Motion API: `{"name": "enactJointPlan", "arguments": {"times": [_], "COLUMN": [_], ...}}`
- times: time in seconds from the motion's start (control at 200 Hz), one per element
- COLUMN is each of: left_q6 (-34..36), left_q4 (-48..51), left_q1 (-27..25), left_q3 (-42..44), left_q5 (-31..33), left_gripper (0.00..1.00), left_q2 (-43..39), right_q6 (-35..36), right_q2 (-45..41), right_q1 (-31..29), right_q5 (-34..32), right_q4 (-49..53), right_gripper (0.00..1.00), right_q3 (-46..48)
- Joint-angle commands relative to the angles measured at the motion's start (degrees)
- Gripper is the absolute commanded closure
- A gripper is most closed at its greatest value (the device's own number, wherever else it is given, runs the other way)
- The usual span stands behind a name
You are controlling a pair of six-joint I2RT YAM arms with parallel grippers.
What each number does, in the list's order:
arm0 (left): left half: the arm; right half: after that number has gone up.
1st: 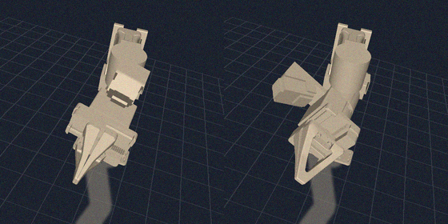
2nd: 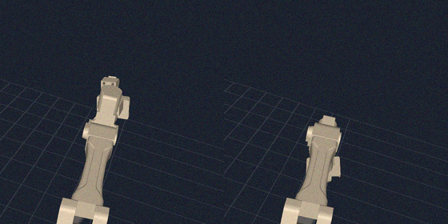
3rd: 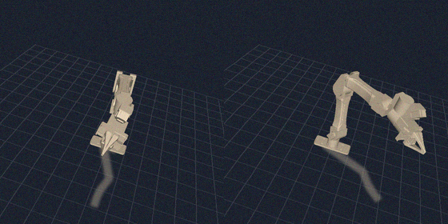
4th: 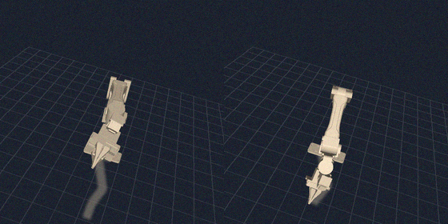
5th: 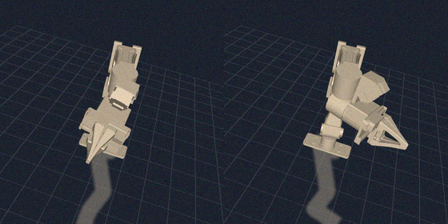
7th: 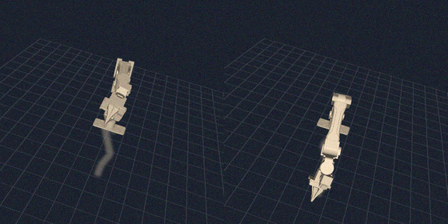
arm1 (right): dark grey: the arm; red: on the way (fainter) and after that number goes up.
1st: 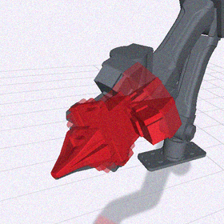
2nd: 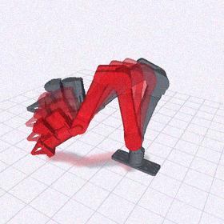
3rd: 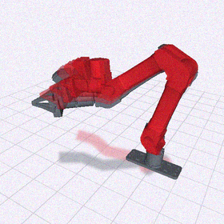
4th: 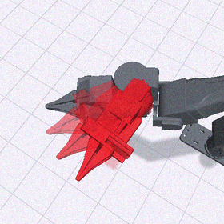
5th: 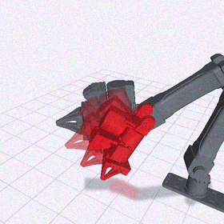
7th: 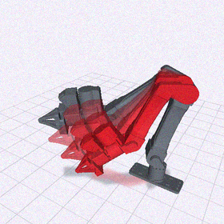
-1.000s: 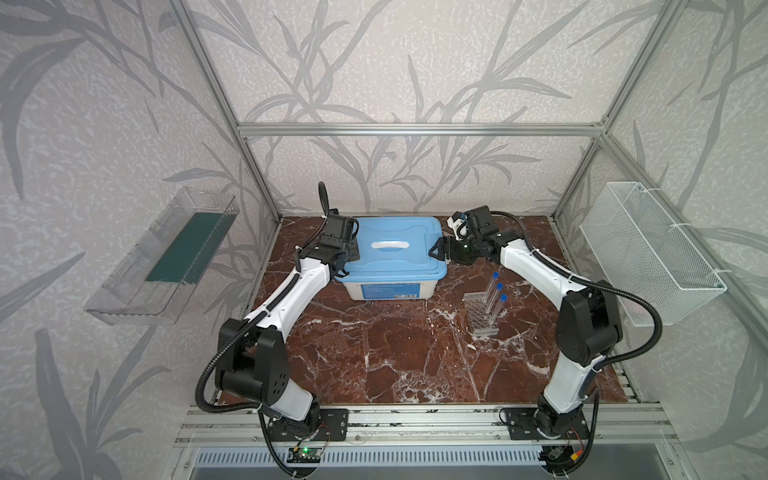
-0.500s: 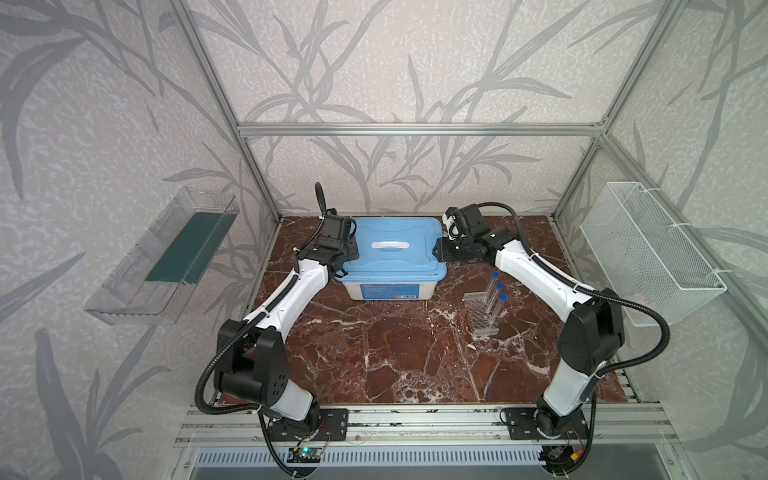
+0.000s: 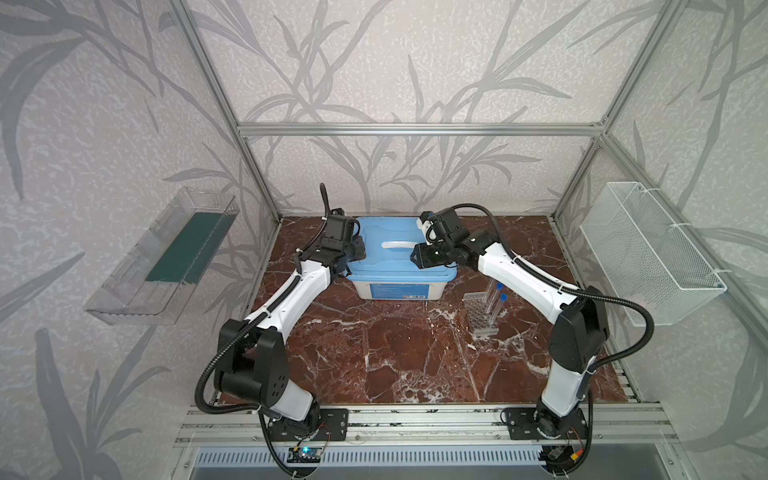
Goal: Organize the chemistry lab equipment
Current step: 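Open both grippers and lift them off the blue lid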
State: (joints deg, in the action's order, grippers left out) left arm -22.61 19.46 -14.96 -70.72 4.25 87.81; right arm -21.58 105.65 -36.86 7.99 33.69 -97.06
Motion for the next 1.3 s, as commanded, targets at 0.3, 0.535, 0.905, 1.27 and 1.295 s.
{"name": "enactJointPlan", "arguments": {"times": [0.3,0.535,0.905,1.27,1.295], "left_q6": [-1.5,-3.0,-7.0,-9.0,-8.5], "left_q4": [10.6,10.1,8.6,4.9,3.5], "left_q1": [4.9,9.9,13.8,13.7,13.7], "left_q3": [-6.5,-3.2,7.3,15.8,16.9], "left_q5": [-7.4,-13.0,-6.7,10.8,11.1], "left_gripper": [0.26,0.01,0.01,0.01,0.01], "left_q2": [-4.9,-11.0,-12.9,-14.3,-14.6], "right_q6": [2.2,5.3,3.2,0.5,0.9], "right_q2": [-8.9,-21.2,-31.7,-31.6,-31.6], "right_q1": [0.7,5.6,30.1,40.4,40.5], "right_q5": [-2.2,-6.8,-7.4,-9.5,-9.9], "right_q4": [2.4,4.6,7.2,-3.5,-4.9], "right_gripper": [0.47,0.27,0.07,0.01,0.01], "right_q3": [-4.2,3.0,22.3,38.3,39.3]}}
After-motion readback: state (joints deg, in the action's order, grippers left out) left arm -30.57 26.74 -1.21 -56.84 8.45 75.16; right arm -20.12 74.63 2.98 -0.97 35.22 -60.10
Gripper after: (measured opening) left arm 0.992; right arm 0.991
